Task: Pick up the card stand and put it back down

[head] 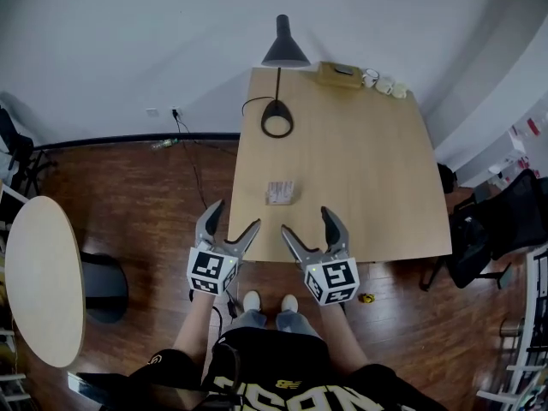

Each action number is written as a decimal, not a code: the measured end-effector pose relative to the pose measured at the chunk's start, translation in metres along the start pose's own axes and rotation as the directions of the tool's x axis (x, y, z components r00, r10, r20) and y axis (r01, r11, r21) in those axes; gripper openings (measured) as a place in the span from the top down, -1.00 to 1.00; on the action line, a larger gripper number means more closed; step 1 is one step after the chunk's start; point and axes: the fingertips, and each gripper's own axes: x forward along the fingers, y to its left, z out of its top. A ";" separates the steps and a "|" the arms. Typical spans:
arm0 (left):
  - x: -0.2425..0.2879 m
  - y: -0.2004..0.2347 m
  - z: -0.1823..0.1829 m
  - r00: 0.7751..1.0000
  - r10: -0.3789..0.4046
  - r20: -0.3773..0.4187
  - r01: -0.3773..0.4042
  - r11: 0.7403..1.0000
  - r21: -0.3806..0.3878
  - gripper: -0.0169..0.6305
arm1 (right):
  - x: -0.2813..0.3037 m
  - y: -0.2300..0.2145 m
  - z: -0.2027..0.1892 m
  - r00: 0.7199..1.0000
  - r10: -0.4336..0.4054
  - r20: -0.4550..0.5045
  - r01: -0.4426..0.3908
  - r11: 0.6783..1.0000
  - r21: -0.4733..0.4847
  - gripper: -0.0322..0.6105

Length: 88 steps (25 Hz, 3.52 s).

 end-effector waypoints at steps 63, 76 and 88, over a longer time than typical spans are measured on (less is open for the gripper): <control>0.238 -0.044 -0.222 0.638 -0.681 -0.360 0.728 0.686 -0.006 0.77 | -0.010 -0.099 -0.218 0.966 -0.028 -0.256 0.073 0.983 0.169 -0.37; 0.177 -0.028 -0.022 0.796 -0.555 -0.241 0.590 0.800 0.110 0.77 | 0.004 -0.093 -0.066 0.998 -0.024 -0.053 0.028 0.996 0.089 -0.37; 0.093 -0.002 0.112 0.980 -0.197 -0.018 0.197 0.964 0.180 0.77 | 0.001 -0.083 0.068 0.986 -0.067 0.152 0.059 0.997 0.056 -0.37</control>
